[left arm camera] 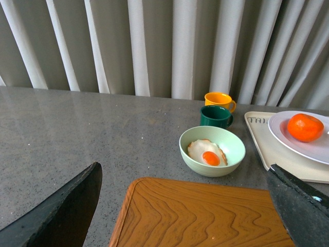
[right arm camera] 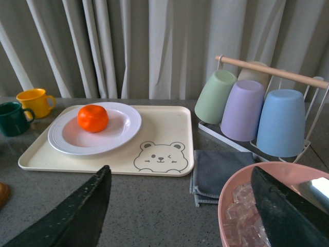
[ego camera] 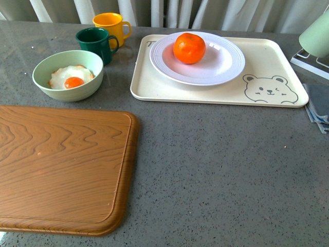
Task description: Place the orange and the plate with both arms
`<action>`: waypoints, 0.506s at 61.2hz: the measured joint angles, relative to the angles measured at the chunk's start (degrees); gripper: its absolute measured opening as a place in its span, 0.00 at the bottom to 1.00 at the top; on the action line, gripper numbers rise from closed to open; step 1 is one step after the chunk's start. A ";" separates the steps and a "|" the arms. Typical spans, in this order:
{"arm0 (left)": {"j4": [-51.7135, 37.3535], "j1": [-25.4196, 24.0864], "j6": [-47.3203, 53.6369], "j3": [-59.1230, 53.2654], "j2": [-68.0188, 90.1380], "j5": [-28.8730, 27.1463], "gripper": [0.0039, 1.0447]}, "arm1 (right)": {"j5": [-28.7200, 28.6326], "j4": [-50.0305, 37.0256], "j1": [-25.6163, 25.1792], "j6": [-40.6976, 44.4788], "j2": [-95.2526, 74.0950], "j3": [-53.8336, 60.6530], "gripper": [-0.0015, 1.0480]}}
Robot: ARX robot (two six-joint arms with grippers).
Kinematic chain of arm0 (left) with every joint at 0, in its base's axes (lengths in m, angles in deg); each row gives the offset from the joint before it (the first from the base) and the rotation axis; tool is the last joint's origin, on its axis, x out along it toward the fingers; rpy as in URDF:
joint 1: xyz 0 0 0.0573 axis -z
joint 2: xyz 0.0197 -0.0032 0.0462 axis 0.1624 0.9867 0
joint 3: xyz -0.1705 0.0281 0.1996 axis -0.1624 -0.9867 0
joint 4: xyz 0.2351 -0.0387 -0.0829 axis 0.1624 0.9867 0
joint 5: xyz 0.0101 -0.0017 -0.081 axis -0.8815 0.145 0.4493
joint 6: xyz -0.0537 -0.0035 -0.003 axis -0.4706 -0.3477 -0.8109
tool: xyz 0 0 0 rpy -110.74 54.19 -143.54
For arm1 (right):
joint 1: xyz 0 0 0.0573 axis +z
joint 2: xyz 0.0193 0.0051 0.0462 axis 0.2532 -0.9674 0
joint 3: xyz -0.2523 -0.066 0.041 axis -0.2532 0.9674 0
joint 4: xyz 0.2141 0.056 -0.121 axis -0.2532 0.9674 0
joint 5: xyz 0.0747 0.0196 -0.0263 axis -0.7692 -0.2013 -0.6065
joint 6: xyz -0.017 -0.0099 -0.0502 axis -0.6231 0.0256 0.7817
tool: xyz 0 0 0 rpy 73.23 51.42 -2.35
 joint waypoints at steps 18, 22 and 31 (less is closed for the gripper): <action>0.02 0.00 0.00 0.00 0.00 0.00 0.92 | 0.00 0.00 0.00 0.00 0.00 0.00 0.91; 0.00 0.00 -0.02 0.00 0.00 0.00 0.92 | 0.00 0.00 0.00 0.00 0.00 0.00 0.91; 0.00 0.00 -0.02 0.00 0.00 0.00 0.92 | 0.00 0.00 0.00 0.00 0.00 0.00 0.91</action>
